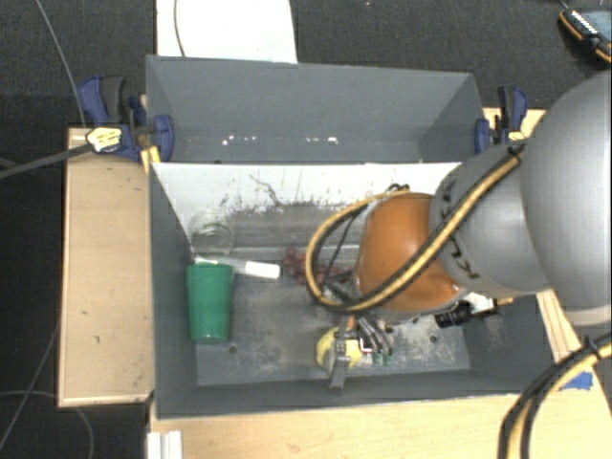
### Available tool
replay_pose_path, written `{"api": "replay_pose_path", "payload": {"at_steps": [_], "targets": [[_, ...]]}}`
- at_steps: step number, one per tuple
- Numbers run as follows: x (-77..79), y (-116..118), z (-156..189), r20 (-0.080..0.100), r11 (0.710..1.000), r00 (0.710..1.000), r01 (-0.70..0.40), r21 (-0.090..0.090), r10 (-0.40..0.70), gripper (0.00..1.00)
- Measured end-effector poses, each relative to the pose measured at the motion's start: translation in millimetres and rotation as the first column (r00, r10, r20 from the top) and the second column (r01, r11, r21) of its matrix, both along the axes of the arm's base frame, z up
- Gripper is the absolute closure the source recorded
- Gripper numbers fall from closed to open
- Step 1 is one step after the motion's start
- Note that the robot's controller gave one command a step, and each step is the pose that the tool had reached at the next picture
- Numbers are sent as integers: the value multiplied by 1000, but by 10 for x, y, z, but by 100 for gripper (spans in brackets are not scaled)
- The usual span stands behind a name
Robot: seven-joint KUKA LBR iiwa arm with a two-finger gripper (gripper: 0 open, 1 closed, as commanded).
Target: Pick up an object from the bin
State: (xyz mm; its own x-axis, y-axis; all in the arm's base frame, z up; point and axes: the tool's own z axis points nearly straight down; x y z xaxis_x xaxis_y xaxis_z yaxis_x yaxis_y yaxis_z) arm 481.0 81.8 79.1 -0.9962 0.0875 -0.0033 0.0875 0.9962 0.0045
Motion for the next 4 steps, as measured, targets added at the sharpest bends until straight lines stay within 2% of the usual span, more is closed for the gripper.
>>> {"api": "replay_pose_path", "payload": {"at_steps": [1,3,4], "targets": [[680,-659,347,7,993,993,-119,-1,119,100],[666,-664,275,9,995,995,-103,0,103,100],[756,-838,789,14,907,907,-421,-5,421,0]]}}
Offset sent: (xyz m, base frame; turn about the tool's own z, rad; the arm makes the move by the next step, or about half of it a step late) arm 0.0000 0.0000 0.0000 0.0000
